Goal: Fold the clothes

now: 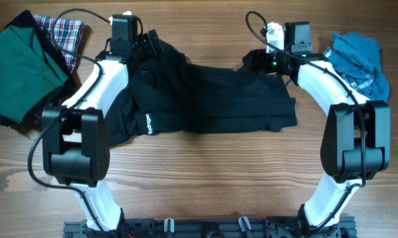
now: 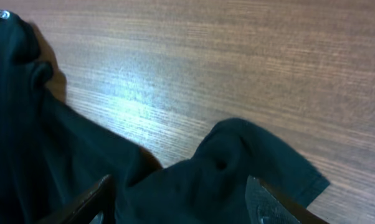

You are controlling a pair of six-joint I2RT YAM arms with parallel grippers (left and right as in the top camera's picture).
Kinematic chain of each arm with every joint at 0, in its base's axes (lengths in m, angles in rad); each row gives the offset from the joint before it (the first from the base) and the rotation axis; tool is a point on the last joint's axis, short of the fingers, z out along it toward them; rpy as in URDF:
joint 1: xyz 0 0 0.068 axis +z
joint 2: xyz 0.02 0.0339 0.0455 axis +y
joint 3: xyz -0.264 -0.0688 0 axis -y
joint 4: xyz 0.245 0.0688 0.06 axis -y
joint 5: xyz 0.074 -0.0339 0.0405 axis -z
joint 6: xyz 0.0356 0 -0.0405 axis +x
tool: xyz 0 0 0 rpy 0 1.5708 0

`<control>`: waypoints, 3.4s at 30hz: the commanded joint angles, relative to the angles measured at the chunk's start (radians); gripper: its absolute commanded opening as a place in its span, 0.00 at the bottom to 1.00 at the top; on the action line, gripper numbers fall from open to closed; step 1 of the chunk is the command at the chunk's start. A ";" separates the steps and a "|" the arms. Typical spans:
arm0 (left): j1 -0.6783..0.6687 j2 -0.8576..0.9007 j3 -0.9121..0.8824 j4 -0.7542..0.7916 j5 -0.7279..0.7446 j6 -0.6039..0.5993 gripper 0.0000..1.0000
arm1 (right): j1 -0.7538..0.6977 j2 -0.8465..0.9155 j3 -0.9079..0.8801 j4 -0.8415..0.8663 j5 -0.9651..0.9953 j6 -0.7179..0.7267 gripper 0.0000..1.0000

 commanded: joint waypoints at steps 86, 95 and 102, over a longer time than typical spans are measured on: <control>0.013 0.319 0.608 -0.395 0.121 0.407 0.04 | -0.002 0.013 0.008 -0.098 -0.068 0.030 0.69; 0.000 0.121 0.608 -0.582 0.122 0.406 0.04 | -0.002 0.013 0.008 -0.097 -0.073 0.031 0.69; -0.077 0.072 0.608 -0.846 0.122 0.407 0.04 | -0.003 0.013 0.008 -0.098 -0.092 0.031 0.69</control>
